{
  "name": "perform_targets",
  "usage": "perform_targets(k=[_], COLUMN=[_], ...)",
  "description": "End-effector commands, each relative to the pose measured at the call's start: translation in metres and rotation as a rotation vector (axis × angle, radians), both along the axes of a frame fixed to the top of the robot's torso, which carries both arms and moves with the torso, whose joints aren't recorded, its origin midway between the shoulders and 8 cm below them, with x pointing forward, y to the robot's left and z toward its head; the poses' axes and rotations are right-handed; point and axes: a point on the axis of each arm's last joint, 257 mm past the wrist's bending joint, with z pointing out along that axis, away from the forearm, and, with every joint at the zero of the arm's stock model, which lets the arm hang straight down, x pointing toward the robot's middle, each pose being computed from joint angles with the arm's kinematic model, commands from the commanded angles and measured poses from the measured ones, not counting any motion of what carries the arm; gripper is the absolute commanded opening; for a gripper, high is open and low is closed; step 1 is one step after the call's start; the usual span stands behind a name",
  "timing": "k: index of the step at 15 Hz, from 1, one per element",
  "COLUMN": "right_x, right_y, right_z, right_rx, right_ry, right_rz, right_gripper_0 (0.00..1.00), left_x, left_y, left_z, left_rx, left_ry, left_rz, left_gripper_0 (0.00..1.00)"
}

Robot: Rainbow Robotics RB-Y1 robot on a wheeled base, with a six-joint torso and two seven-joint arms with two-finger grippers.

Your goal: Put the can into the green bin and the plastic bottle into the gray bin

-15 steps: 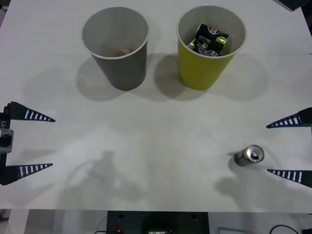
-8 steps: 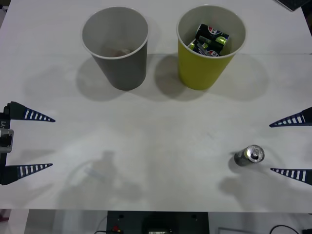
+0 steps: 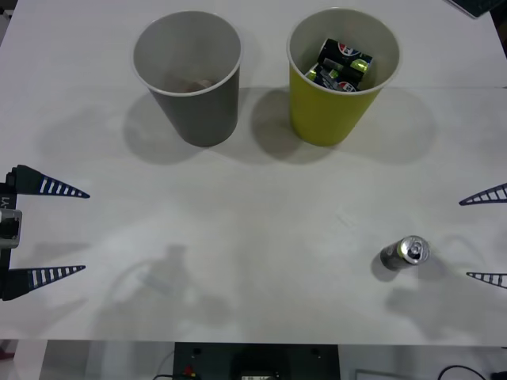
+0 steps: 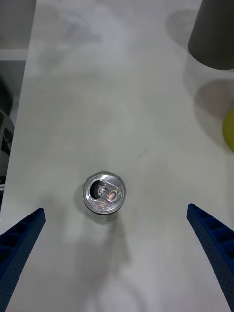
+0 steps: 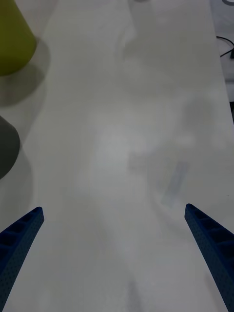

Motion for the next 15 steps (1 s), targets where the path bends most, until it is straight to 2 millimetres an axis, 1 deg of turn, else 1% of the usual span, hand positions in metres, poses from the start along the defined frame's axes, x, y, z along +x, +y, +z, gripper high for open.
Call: perform_targets(k=[1, 3, 7, 11, 15], right_x=[0.003, 0.006, 0.010, 0.011, 0.014], right_y=[-0.014, -0.018, -0.023, -0.018, -0.012], right_z=[-0.010, -0.018, -0.042, -0.064, -0.079], right_rx=[0.017, 0.040, 0.097, 0.150, 0.197], right_ry=[-0.023, -0.044, -0.062, -0.042, -0.049], right_rz=[-0.003, -0.018, -0.053, -0.087, -0.109], right_gripper_0=[1.00, 1.00, 1.00, 1.00, 1.00], left_x=[0.000, 0.000, 0.000, 0.000, 0.000], left_y=[0.000, 0.000, 0.000, 0.000, 0.000], left_z=[0.000, 0.000, 0.000, 0.000, 0.000], left_rx=[0.000, 0.000, 0.000, 0.000, 0.000], left_ry=[0.000, 0.000, 0.000, 0.000, 0.000], left_rz=[0.000, 0.000, 0.000, 0.000, 0.000], left_gripper_0=[1.00, 1.00, 1.00, 1.00, 1.00])
